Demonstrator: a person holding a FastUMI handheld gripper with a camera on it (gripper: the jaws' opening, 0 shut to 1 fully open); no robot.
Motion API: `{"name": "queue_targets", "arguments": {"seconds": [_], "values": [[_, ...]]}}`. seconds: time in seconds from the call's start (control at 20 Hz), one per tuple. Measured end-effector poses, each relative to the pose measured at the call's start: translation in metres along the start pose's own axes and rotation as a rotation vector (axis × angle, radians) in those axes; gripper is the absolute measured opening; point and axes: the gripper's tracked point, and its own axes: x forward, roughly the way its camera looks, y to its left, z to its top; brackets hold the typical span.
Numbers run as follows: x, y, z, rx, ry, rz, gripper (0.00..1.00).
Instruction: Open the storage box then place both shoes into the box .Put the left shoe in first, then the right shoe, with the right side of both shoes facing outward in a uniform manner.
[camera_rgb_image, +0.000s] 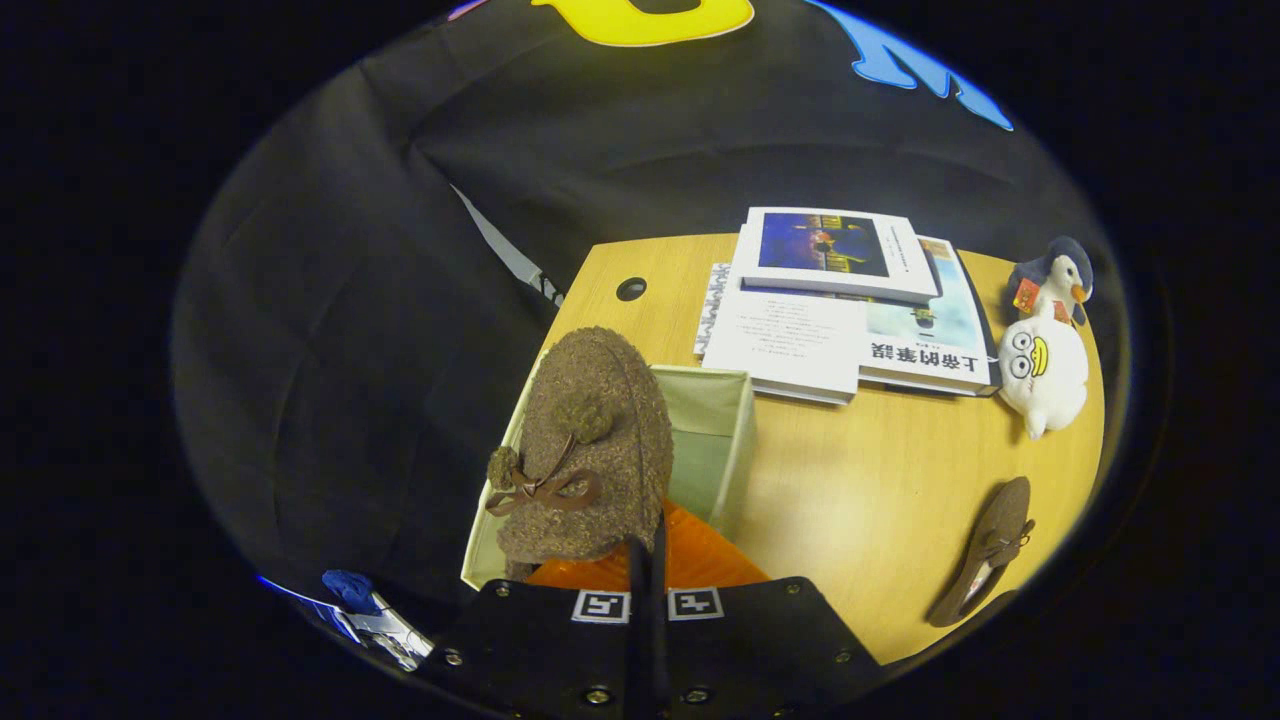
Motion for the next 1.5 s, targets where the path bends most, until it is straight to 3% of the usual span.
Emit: {"name": "queue_targets", "arguments": {"seconds": [0.2,0.55,0.65,0.85,1.2,1.5], "values": [[0.035,0.016,-0.005,0.011,0.051,-0.052,0.00],[0.079,0.039,-0.019,0.005,0.127,-0.050,0.01],[0.085,0.052,-0.024,0.011,0.127,0.010,0.15],[0.075,0.047,-0.023,-0.043,0.120,0.027,0.99],[0.040,0.021,-0.016,-0.064,0.081,0.062,0.97],[-0.010,-0.029,-0.008,-0.027,0.021,0.065,0.98]]}}
